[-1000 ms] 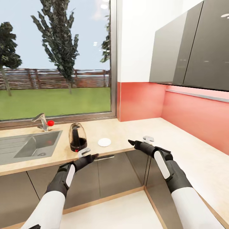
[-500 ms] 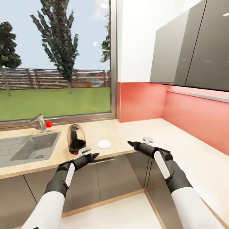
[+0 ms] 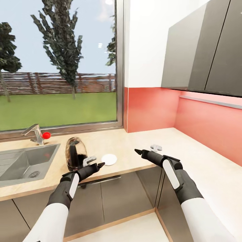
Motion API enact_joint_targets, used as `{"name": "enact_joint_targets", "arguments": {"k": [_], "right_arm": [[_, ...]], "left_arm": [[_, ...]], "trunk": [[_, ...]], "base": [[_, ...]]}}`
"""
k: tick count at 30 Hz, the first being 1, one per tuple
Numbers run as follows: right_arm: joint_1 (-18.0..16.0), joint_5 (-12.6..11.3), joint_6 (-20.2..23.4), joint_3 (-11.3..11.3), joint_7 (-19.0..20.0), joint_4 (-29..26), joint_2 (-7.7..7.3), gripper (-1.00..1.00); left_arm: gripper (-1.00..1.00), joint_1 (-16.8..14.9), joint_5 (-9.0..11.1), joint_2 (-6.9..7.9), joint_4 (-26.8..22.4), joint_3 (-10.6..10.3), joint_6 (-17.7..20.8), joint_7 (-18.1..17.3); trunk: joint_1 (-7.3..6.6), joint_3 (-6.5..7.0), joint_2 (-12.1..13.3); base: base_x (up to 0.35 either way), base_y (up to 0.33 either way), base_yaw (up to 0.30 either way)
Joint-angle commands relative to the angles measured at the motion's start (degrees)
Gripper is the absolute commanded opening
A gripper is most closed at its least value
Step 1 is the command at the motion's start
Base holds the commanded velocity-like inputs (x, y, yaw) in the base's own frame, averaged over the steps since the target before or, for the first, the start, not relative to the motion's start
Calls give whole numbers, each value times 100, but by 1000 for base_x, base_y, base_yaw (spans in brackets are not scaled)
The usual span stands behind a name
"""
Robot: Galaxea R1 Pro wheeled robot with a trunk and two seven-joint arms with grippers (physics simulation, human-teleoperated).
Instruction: Set up a coffee station on the kitchen countertop: keep the coffee maker on the countertop, move the bottle of coffee from the kitchen shelf to the counter next to the coffee maker, place a paper coffee filter on top of the coffee maker, put the saucer next to the coffee maker with the coffee cup on the saucer, and place the electric kettle next to the coffee maker.
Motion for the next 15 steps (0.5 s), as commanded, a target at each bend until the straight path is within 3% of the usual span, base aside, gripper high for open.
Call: {"name": "enact_joint_targets", "arguments": {"k": [1,7,11,15], "right_arm": [[-1,-3,35,-4,9,-14,-1,100],[-1,-37,323,-38,7,-38,7,100],[-1,-42,382,-42,9,-40,8,100],[-1,-42,389,-42,11,-45,8,100]], "left_arm": [[100,-4,-1,-8,-2,34,48,-33],[100,-8,10,-9,24,34,42,-38],[100,-11,9,-9,30,27,40,-32],[100,-12,11,-9,31,26,40,-34]], "trunk": [[3,-3,-4],[3,-3,-4],[3,-3,-4],[3,-3,-4]], "base": [[20,0,0],[5,-29,71],[0,-225,239],[0,-207,41]]}}
